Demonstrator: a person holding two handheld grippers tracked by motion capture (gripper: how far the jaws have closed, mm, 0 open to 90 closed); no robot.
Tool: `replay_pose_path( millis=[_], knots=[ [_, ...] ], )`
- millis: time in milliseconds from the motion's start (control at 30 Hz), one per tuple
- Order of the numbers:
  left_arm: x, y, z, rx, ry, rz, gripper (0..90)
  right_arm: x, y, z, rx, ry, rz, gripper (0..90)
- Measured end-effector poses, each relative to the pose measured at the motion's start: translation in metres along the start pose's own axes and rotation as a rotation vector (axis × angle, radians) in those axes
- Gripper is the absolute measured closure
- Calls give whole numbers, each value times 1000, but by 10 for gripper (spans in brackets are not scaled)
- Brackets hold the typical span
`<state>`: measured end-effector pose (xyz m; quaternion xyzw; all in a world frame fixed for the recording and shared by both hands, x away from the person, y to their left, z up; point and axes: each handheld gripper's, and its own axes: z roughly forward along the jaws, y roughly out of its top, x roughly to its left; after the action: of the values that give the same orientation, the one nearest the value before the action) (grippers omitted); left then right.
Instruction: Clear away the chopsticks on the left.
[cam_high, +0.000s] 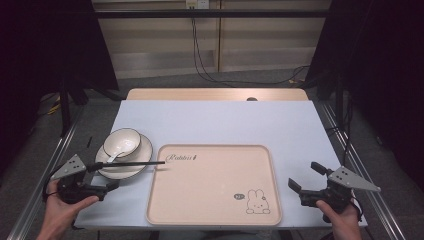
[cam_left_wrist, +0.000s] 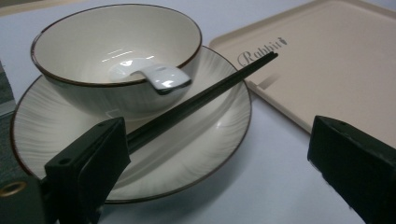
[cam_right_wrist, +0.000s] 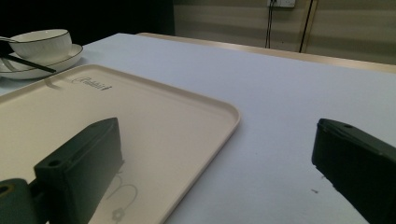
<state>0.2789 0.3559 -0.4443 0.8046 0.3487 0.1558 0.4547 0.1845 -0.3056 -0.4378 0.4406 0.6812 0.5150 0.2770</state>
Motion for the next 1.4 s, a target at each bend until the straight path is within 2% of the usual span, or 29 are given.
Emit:
replay_pose_path(
  millis=[100, 133, 200, 333, 367, 400, 467, 567, 600, 633, 767, 833, 867, 900, 933, 967, 1000, 1033, 1200, 1300, 1400],
  knots=[
    [9, 0, 3, 16, 20, 19, 74, 0, 0, 0, 1, 5, -3, 10],
    [13, 0, 6, 27, 21, 45, 111, 0, 0, 0, 3, 4, 0, 8],
    [18, 0, 10, 43, 35, 56, 159, 0, 0, 0, 3, 11, -2, 6],
    [25, 0, 14, 53, 30, 70, 274, 0, -1, 0, 5, 14, -3, 6],
    [26, 1, 15, 62, 36, 82, 274, 0, -1, 1, 5, 13, -1, 6],
    [28, 1, 16, 59, 27, 88, 363, 0, -1, 1, 6, 9, 0, 6],
    [32, 3, 18, 77, 30, 102, 425, 0, -1, 1, 13, 5, 0, 5],
    [33, 4, 19, 81, 22, 98, 486, 0, -2, 2, 17, 6, 3, 5],
    [33, 4, 20, 87, 21, 117, 524, 0, -2, 2, 21, 15, -5, 5],
    [33, 4, 20, 87, 21, 117, 551, 1, -2, 2, 21, 16, -6, 5],
    [34, 4, 17, 86, 30, 111, 585, 0, -2, 2, 22, 19, -3, 5],
    [34, 5, 15, 79, 47, 123, 585, 0, -2, 2, 24, 17, -2, 5],
    [33, 6, 13, 76, 54, 116, 591, 0, -2, 2, 24, 17, -1, 5],
    [34, 6, 12, 67, 39, 115, 591, 0, -2, 2, 24, 17, -1, 5],
    [31, 6, 13, 86, 26, 129, 626, 0, -2, 3, 24, 19, -4, 5],
    [31, 6, 13, 86, 26, 129, 637, 0, -2, 3, 24, 19, -4, 5],
    [30, 6, 14, 106, 25, 151, 637, 0, -2, 3, 25, 20, -3, 5],
    [30, 6, 15, 102, 17, 157, 641, 1, -2, 3, 25, 20, -2, 5],
    [32, 8, 17, 102, 5, 163, 651, 1, -2, 3, 25, 21, -4, 5],
    [30, 10, 19, 126, -2, 186, 672, 1, -2, 3, 26, 22, -6, 5],
    [29, 10, 21, 131, -17, 190, 680, 1, -2, 3, 26, 24, -4, 5]
  ],
)
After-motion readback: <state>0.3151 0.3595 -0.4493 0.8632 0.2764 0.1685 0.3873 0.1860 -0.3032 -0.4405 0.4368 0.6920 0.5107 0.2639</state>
